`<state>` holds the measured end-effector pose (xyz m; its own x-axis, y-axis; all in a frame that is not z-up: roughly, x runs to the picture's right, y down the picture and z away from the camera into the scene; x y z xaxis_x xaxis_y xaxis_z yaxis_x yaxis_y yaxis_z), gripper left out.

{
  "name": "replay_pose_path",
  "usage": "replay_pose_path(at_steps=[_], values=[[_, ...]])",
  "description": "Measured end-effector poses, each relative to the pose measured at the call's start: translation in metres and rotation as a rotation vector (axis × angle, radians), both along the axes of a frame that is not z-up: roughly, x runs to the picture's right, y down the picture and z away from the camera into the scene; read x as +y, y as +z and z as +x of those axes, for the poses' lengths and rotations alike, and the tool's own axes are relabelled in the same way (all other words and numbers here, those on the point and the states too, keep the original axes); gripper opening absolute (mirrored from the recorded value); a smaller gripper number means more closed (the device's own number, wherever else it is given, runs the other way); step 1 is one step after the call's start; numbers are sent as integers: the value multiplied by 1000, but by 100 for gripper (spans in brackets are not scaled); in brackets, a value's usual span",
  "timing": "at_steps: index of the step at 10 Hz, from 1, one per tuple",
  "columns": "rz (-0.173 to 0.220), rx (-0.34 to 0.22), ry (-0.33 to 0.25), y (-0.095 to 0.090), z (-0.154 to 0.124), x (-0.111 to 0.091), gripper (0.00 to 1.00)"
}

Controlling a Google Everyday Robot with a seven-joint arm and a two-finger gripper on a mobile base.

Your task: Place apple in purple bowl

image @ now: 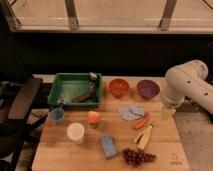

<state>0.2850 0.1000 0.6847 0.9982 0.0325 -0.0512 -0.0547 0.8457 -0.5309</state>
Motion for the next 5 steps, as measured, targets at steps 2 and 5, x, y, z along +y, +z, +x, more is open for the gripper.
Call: replay_pose_path(at_steps=[2, 5], values=[[0, 0, 0, 0, 0, 0, 65], [17, -33, -15, -2, -3, -5, 65]])
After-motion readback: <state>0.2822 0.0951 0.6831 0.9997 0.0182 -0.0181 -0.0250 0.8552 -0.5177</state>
